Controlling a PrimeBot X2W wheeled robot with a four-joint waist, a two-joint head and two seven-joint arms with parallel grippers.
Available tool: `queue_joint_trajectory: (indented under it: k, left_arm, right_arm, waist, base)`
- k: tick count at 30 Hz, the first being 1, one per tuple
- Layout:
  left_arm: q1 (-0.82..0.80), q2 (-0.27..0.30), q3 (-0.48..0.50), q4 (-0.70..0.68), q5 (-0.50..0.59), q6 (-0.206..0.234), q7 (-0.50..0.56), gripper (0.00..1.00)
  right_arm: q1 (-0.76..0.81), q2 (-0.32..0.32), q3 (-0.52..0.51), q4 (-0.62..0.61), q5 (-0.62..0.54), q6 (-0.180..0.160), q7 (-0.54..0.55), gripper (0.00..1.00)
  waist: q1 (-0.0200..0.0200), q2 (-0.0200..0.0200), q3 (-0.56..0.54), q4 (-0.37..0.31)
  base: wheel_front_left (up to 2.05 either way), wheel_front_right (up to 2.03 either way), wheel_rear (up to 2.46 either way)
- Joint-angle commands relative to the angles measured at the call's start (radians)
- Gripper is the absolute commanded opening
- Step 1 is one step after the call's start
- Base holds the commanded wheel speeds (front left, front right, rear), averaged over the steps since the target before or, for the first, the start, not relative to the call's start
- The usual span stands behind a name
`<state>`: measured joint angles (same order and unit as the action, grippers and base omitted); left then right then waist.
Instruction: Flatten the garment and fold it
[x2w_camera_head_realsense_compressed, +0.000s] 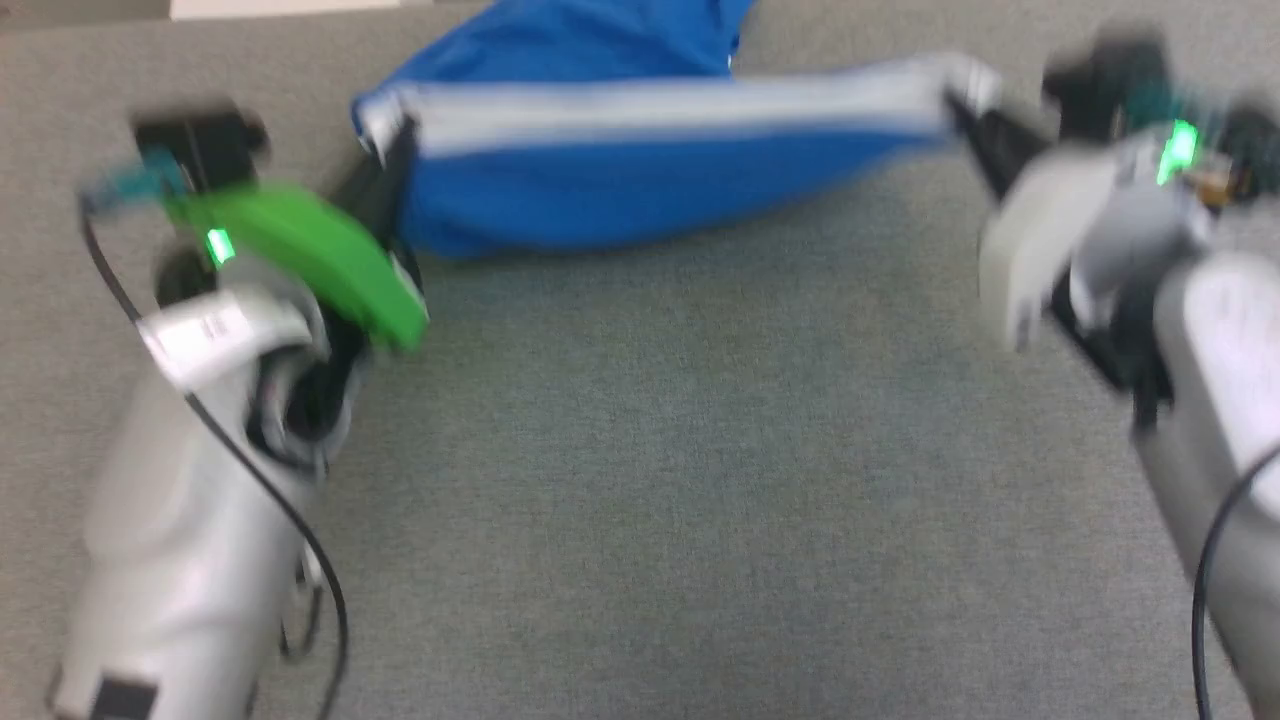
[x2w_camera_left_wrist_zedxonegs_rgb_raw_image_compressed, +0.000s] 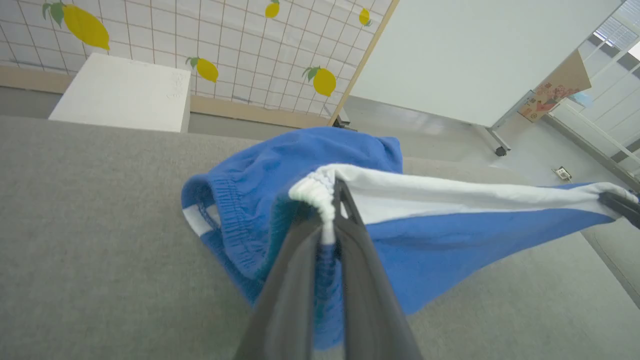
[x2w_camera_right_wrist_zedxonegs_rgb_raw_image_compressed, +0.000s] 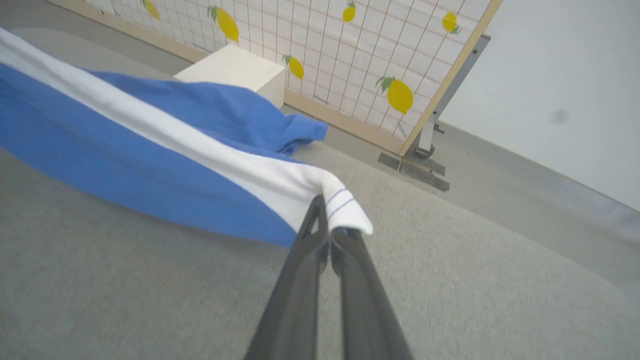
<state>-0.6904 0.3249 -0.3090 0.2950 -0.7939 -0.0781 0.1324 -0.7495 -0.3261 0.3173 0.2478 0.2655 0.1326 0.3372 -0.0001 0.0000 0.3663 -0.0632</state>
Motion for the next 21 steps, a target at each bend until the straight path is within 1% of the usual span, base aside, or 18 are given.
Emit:
queue_joint_trajectory:
  k: [1, 6, 9, 13, 17, 21]
  left_arm:
    - [0.071, 0.013, -0.007, -0.032, -0.014, 0.009, 0.014, 0.00]
    - [0.295, 0.025, -0.030, -0.145, -0.064, 0.047, 0.079, 0.00]
    - [0.421, 0.044, -0.046, -0.208, -0.082, 0.078, 0.119, 0.00]
    - [0.571, 0.072, -0.072, -0.273, -0.100, 0.118, 0.173, 0.00]
    - [0.696, 0.080, -0.085, -0.329, -0.135, 0.155, 0.208, 0.00]
    - [0.785, 0.086, -0.087, -0.372, -0.156, 0.182, 0.219, 0.00]
  right_arm:
    - [0.086, -0.017, -0.004, -0.049, 0.020, -0.002, 0.025, 0.00]
    - [0.361, -0.025, -0.074, -0.211, 0.054, -0.002, 0.113, 0.00]
    - [0.517, -0.006, -0.128, -0.306, 0.055, -0.002, 0.167, 0.00]
    - [0.694, 0.016, -0.169, -0.429, 0.055, -0.002, 0.237, 0.00]
    - [0.826, 0.040, -0.188, -0.508, 0.045, -0.002, 0.293, 0.00]
    - [0.932, 0.056, -0.206, -0.560, 0.029, -0.002, 0.358, 0.00]
  waist:
    - [0.0001, 0.0000, -0.061, 0.015]
    - [0.0001, 0.0000, -0.123, 0.021]
    - [0.0001, 0.0000, -0.161, 0.026]
    - [0.0001, 0.0000, -0.201, 0.030]
    - [0.0001, 0.0000, -0.223, 0.030]
    - [0.0001, 0.0000, -0.230, 0.037]
  base:
    - [0.00, 0.00, 0.00]
    - [0.00, 0.00, 0.00]
    - [0.00, 0.00, 0.00]
    - [0.00, 0.00, 0.00]
    - [0.00, 0.00, 0.00]
    - [0.00, 0.00, 0.00]
